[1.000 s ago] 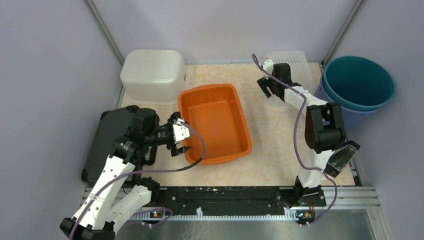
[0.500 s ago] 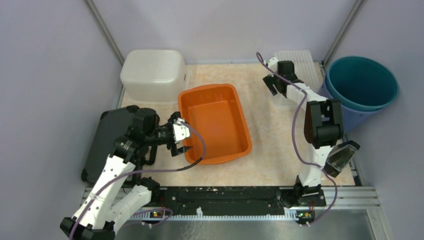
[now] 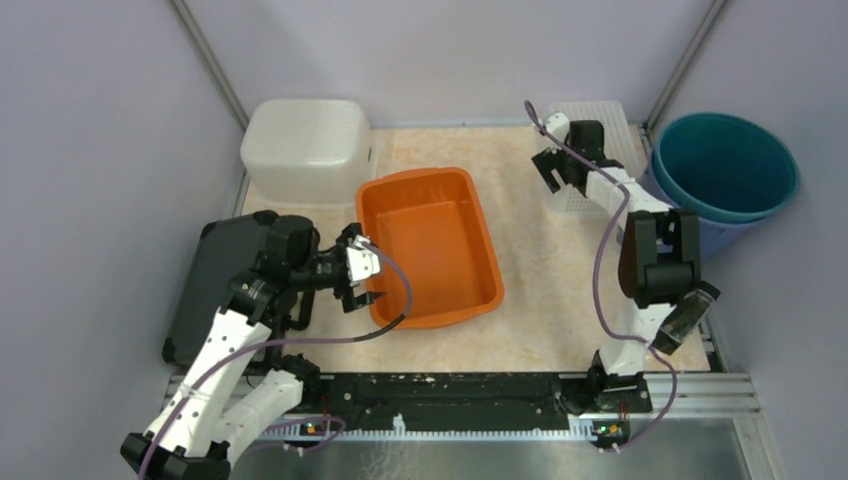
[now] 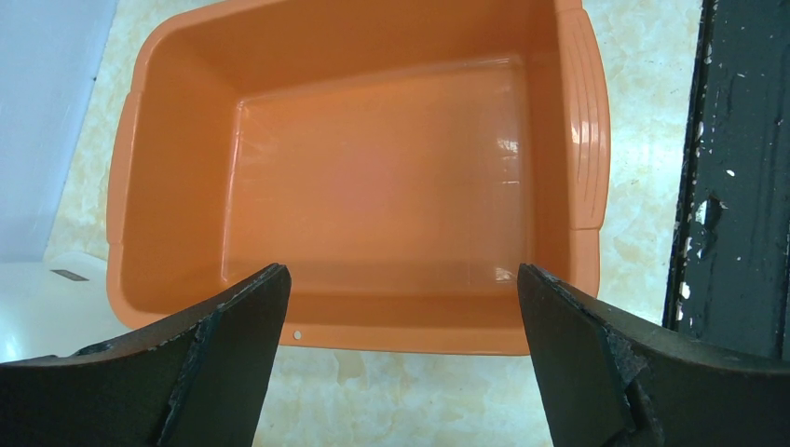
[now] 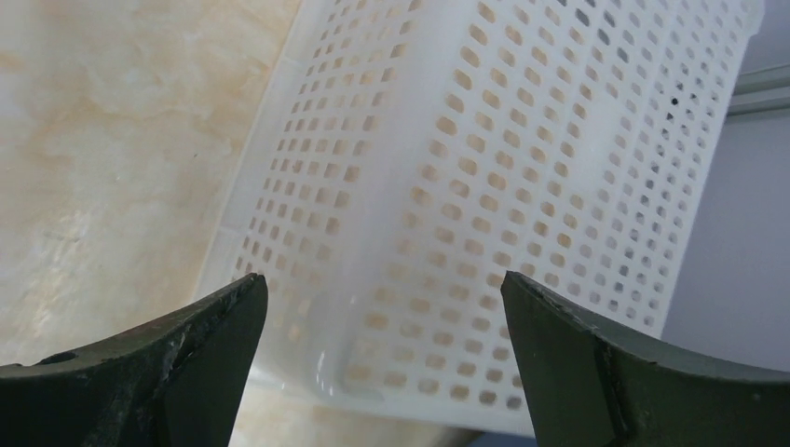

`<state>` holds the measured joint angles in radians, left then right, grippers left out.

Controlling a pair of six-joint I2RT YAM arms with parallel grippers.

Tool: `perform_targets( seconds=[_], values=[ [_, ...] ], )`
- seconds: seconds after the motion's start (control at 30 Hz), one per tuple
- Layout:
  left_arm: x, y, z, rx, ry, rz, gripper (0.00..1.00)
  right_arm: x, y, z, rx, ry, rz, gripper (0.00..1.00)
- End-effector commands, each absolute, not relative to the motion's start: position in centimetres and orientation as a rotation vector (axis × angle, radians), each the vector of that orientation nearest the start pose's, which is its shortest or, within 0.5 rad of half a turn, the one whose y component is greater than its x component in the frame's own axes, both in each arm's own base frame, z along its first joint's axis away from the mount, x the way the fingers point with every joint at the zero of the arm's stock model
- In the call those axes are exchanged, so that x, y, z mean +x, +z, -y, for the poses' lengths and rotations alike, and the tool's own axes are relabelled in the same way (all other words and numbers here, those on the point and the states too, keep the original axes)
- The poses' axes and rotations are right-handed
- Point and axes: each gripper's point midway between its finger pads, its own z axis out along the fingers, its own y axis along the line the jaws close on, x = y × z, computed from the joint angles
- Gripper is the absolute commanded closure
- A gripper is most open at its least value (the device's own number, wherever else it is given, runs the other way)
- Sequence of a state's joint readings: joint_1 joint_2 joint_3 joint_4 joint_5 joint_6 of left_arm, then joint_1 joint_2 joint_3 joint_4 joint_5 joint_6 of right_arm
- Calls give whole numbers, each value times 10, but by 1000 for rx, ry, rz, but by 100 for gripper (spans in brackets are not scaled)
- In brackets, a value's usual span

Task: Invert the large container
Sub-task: Move the container to the corner of the board, then pick up the container from the center of the board.

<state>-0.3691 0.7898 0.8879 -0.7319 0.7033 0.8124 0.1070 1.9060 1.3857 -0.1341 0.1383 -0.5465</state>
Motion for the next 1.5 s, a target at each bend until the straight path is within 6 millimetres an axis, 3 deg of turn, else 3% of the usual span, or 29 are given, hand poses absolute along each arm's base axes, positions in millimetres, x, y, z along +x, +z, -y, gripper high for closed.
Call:
perform_targets(
  seconds=[0.0, 0.13, 0.23, 0.4, 0.57, 0.7, 0.97, 1.47],
  values=[
    [193, 238, 176, 1440, -522, -1441, 1, 505, 216, -30, -660, -218, -1953, 2],
    [193, 239, 176, 1442, -527, -1444, 1, 471, 285, -53, -751, -110, -1816, 1],
    [194, 239, 177, 1444, -529, -1448, 1, 439, 335, -54, -775, -121, -1740, 1],
    [194, 242, 176, 1436, -523, -1445, 1, 381, 401, -27, -717, -266, -1722, 1],
    [194, 245, 176, 1427, -516, -1438, 1, 327, 430, 11, -641, -473, -1747, 3],
    [194, 247, 176, 1423, -516, -1437, 1, 309, 419, 37, -622, -585, -1822, 3],
    [192, 248, 177, 1431, -525, -1426, 1, 304, 360, 77, -663, -561, -2029, 4],
    [193, 245, 178, 1435, -532, -1427, 1, 313, 290, 103, -726, -321, -2262, 13]
  ],
)
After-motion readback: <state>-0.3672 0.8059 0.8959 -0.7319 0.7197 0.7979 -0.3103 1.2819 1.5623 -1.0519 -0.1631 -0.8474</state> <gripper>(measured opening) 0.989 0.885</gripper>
